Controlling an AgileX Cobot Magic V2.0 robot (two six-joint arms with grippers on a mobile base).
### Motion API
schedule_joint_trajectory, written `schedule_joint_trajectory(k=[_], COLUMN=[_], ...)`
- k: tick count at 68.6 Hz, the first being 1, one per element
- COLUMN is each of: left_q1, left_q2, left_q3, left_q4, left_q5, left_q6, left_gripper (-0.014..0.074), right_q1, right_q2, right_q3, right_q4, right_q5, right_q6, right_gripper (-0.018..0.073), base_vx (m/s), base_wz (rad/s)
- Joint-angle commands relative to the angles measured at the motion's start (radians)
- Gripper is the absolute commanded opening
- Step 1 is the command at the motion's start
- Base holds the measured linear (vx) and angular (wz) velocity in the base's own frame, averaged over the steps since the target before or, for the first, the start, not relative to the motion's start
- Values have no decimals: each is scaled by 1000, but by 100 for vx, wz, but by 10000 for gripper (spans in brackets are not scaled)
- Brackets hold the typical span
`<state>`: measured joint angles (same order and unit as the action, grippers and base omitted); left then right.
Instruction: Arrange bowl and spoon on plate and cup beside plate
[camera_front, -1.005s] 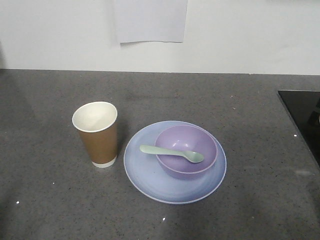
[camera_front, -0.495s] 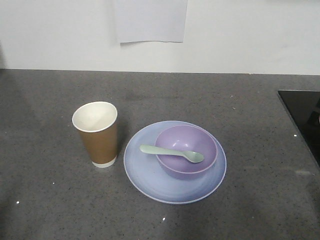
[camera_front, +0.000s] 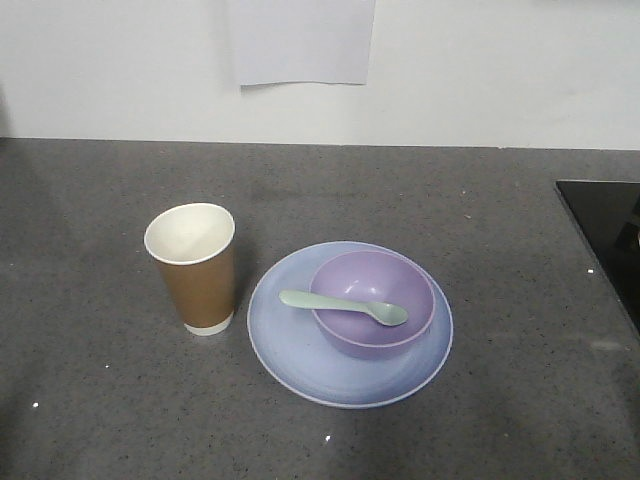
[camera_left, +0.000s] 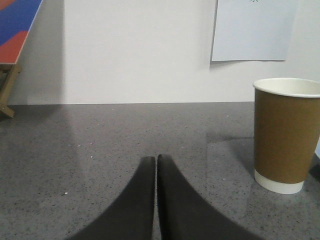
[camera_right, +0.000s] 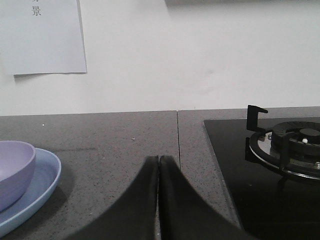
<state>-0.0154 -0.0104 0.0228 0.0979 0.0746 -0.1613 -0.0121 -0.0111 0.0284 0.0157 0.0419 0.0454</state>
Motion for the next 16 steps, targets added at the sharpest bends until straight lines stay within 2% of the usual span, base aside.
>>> schedule_joint_trajectory(k=[1, 16], left_q1=[2, 2], left_q2=[-14, -14], left_q3=[-18, -18], left_q4=[-9, -9], left_q5=[-75, -75], left_q6=[-4, -4], left_gripper=[-6, -6], right_q1=[-2, -2], right_q2=[-9, -9], right_q3=[9, 9], right_q4=[-1, -1], right_q5=[-76, -76], right_q6=[-3, -3], right_gripper=[-11, -11], base_vx=[0, 0], base_wz=[0, 0])
